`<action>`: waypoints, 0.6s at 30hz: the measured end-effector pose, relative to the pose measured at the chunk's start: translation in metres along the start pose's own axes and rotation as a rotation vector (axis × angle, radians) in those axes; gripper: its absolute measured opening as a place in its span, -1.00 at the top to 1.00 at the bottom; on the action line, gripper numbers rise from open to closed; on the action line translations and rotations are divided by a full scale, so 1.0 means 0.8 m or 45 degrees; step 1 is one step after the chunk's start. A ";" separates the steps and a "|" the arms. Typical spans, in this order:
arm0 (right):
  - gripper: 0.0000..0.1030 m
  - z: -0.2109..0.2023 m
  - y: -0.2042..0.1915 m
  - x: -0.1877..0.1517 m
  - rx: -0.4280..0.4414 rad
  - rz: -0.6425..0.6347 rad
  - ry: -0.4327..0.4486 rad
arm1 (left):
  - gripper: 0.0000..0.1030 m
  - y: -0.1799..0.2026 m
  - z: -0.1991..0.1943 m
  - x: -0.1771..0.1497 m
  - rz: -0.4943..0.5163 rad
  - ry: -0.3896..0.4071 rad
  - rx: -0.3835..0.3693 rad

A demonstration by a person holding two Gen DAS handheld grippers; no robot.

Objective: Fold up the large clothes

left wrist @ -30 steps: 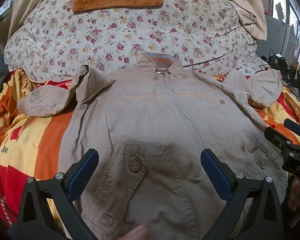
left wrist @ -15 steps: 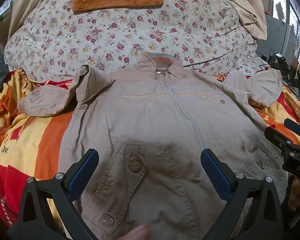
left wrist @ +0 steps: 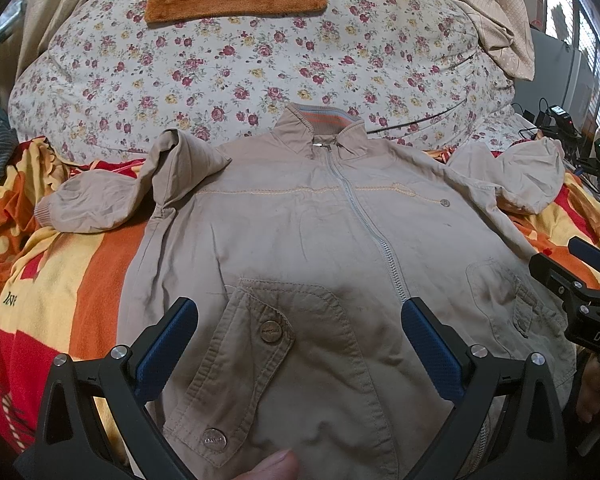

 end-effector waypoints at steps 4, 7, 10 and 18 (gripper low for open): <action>-0.97 0.000 0.000 0.000 0.002 0.002 -0.002 | -0.83 0.000 0.001 -0.001 0.001 -0.003 0.002; -0.97 0.000 0.001 0.001 0.002 0.003 0.001 | -0.83 -0.001 0.002 -0.002 0.003 -0.004 0.002; -0.97 0.000 0.001 0.000 0.003 0.006 0.002 | -0.83 -0.002 0.003 -0.004 0.005 -0.001 0.007; -0.97 0.000 0.001 0.000 0.004 0.011 0.003 | -0.83 -0.003 0.004 -0.005 0.006 -0.002 0.007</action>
Point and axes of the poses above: each gripper's, at about its wrist camera, not at the fingertips, and z roughly the way its jaws point, y to its right, x to its top, the point moved 4 cm from there along z, roughly the way its jaws point, and after that the axes turned 9 degrees about z, right-handed, at the moved point
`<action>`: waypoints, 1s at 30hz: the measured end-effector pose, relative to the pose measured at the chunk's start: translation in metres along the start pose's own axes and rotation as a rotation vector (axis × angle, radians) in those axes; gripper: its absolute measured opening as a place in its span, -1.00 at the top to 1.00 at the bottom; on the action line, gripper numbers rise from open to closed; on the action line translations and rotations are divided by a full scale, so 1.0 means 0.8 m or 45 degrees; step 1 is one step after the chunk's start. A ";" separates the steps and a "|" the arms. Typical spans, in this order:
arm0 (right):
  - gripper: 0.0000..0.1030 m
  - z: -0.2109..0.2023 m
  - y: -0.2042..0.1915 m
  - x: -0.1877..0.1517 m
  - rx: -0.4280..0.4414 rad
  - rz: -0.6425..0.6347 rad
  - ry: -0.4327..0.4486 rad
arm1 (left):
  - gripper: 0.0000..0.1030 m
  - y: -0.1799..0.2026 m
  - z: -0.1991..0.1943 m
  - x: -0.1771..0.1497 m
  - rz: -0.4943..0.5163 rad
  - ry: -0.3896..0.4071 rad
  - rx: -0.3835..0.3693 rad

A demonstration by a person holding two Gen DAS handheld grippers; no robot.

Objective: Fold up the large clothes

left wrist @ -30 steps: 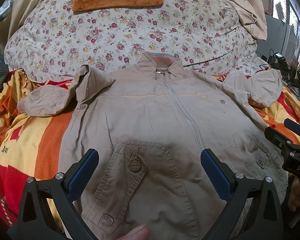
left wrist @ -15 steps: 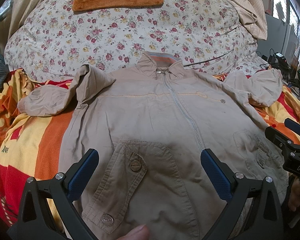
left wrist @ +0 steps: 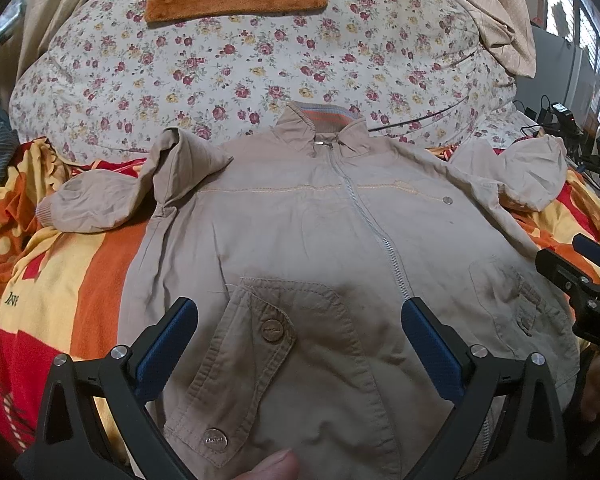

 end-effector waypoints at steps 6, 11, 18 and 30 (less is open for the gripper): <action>-0.97 -0.001 0.001 -0.001 0.003 -0.004 -0.001 | -0.83 0.000 0.000 0.000 0.001 -0.001 0.001; -0.97 -0.001 -0.001 -0.002 0.015 0.002 -0.003 | -0.83 0.000 0.000 0.001 0.001 -0.001 0.002; -0.97 -0.001 0.003 -0.002 0.017 0.058 -0.013 | -0.83 -0.001 0.000 -0.001 0.003 -0.003 0.003; -0.97 0.003 0.013 0.001 0.023 0.090 -0.017 | -0.83 -0.001 0.000 0.000 0.003 -0.003 0.002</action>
Point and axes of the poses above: each gripper's, at about its wrist camera, not at the fingertips, and z roughly the way its jaws point, y to its right, x to its top, the point moved 4 cm from there along z, roughly the way its jaws point, and after that the axes turned 9 degrees about z, right-handed, at the moved point
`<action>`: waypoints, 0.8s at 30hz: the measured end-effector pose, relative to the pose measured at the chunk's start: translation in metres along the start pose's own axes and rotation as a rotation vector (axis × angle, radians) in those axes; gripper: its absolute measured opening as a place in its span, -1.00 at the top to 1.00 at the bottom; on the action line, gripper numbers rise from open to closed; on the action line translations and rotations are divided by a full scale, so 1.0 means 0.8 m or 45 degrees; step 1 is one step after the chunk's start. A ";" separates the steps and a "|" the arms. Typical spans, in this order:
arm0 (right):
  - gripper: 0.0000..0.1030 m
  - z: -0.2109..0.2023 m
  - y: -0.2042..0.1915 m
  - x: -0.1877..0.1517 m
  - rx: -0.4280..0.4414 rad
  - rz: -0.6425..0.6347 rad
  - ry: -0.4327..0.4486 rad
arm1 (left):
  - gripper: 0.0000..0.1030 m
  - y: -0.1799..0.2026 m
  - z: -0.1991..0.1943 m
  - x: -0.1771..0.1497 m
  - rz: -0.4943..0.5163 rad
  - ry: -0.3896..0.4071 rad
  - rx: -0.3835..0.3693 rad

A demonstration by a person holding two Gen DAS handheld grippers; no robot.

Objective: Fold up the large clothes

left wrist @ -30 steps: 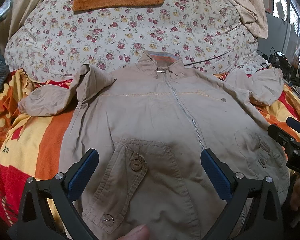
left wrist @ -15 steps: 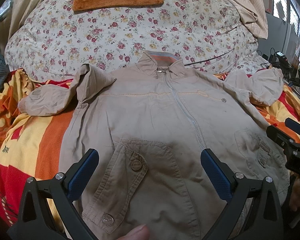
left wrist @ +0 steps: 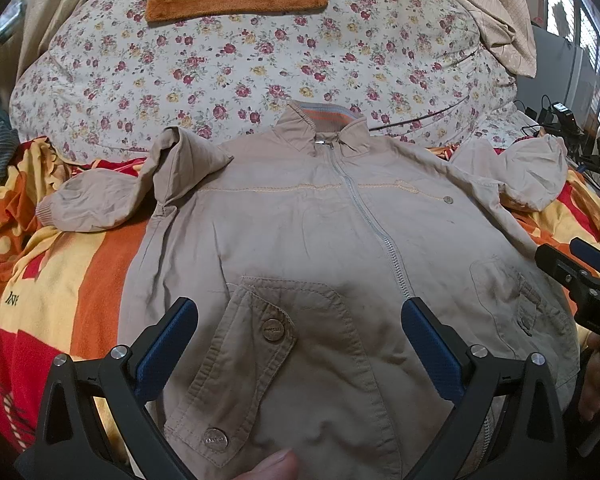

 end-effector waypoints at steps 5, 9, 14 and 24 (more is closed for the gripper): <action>-0.97 0.001 -0.001 0.000 -0.002 -0.014 -0.001 | -0.83 0.000 0.000 0.000 0.001 0.000 0.001; -0.97 0.001 -0.002 -0.001 -0.001 -0.013 -0.004 | -0.83 0.000 0.000 0.000 0.001 -0.003 0.000; -0.97 0.001 -0.002 -0.001 -0.002 -0.022 0.001 | -0.83 0.000 0.000 0.000 0.001 -0.002 0.001; -0.97 0.000 0.001 0.000 -0.010 -0.018 0.002 | -0.83 -0.001 0.001 -0.001 0.002 -0.003 0.002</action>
Point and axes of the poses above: each gripper's, at about its wrist camera, not at the fingertips, and z roughly the way its jaws point, y to its right, x to its top, the point moved 4 cm from there along z, roughly the way its jaws point, and after that the axes turned 9 degrees about z, right-handed, at the moved point
